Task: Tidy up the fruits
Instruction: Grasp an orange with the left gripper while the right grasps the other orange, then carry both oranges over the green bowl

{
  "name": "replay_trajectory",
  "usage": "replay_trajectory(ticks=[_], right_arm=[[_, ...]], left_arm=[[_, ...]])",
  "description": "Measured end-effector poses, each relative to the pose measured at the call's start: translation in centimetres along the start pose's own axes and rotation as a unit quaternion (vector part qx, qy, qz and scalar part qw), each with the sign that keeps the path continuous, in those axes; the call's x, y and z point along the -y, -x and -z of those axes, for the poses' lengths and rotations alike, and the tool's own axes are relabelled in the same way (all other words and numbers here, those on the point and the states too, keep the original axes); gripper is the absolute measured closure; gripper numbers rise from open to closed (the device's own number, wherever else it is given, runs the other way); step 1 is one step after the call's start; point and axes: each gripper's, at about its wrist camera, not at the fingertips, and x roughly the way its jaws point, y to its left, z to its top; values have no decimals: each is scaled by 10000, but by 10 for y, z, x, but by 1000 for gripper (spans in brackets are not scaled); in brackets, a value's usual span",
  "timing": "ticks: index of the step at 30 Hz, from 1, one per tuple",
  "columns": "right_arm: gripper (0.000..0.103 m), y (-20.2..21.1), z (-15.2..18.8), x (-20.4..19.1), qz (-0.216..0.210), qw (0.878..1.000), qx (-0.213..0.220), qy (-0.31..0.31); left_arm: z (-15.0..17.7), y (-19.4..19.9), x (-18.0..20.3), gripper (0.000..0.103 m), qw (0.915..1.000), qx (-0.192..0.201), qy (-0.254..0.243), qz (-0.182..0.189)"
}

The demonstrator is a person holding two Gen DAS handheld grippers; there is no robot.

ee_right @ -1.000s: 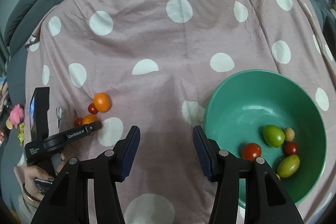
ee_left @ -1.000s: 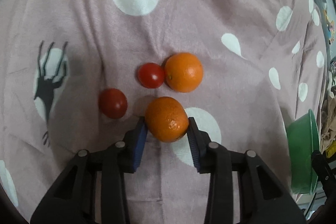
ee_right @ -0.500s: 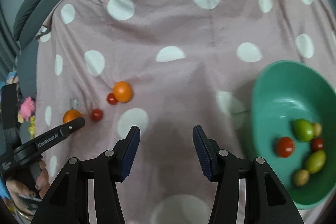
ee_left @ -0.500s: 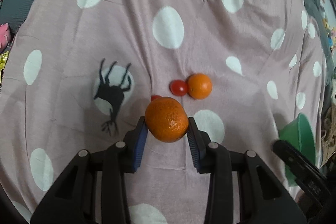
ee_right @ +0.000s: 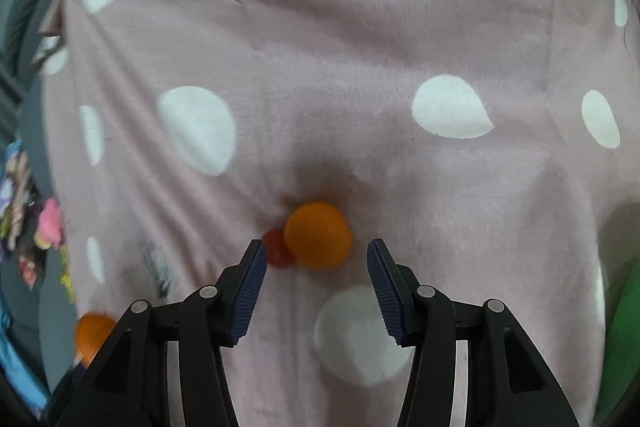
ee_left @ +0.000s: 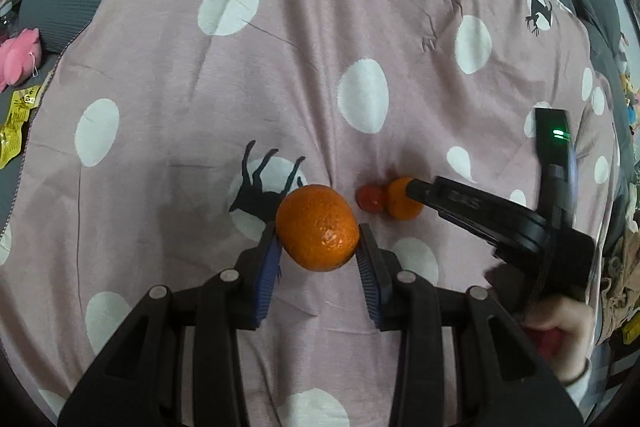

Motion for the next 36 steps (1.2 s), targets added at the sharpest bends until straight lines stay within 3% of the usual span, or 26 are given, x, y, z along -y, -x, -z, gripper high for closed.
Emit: replay_trajectory(ticks=[2,8,13,18,28,36], right_arm=[[50,-9,-1,1,51,9999,-33,-93],[54,-29,5,12,-624,9958,-215,-633],[58,-30,15,21,-706,9938,-255,-818],[58,4,32,37,-639,9953,-60,-728],[58,92,107,75,-323,9973,488,-452],[58,119,100,74,-91,9944,1016,-277]], left_arm=[[-1,3,0,66,10000,22,19,24],[4,2,4,66,9999,-27,-91,96],[5,-2,8,66,9998,-68,-136,107],[6,-4,13,66,9996,-111,-219,147],[12,3,33,66,9984,-157,-440,330],[25,17,53,66,9960,-105,-751,469]])
